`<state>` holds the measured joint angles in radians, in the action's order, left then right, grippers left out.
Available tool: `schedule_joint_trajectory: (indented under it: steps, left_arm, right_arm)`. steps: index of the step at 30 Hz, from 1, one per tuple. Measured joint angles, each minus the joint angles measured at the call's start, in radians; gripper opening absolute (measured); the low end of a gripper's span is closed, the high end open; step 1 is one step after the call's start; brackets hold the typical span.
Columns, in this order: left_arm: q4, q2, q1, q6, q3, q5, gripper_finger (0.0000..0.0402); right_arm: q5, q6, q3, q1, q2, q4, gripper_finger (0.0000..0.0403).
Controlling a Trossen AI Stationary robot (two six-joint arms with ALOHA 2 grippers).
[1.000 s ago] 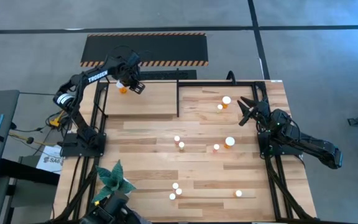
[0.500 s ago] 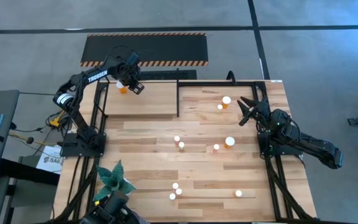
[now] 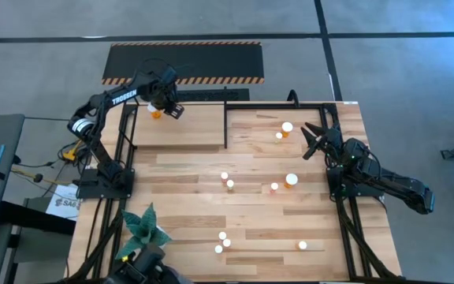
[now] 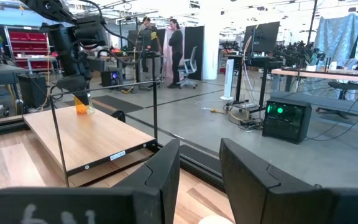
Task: Pick and place medicine bottles onto shelf by color
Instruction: Put the left yellow pill bottle on the shelf
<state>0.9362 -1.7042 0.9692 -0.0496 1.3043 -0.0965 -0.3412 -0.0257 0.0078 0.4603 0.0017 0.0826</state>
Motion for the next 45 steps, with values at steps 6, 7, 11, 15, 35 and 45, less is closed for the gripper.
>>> schedule_joint_trajectory:
  steps: [6,7,11,15,35,45]
  left_arm:
    - [-0.011,0.000,-0.018,-0.080,-0.020,-0.022,0.0110]
    - [-0.012,0.000,-0.018,-0.084,-0.022,-0.021,0.0110]
    - [-0.022,0.000,-0.016,-0.095,-0.025,-0.025,0.0110]
    - [-0.028,-0.014,-0.021,-0.114,-0.025,-0.019,0.0110]
    - [-0.067,-0.064,-0.007,-0.155,-0.025,-0.029,0.0110]
    - [-0.083,-0.064,-0.004,-0.157,-0.025,-0.011,0.0110]
  right_arm:
    - [0.000,0.000,0.000,0.000,0.000,0.000,0.0139]
    - [0.000,0.000,0.000,0.000,0.000,0.000,0.0139]
    - [0.000,0.000,0.000,0.000,0.000,0.000,0.0137]
    - [0.000,0.000,0.000,0.000,0.000,0.000,0.0138]
    - [0.000,0.000,0.000,0.000,0.000,0.000,0.0137]
    - [0.000,0.000,0.000,0.000,0.000,0.000,0.0137]
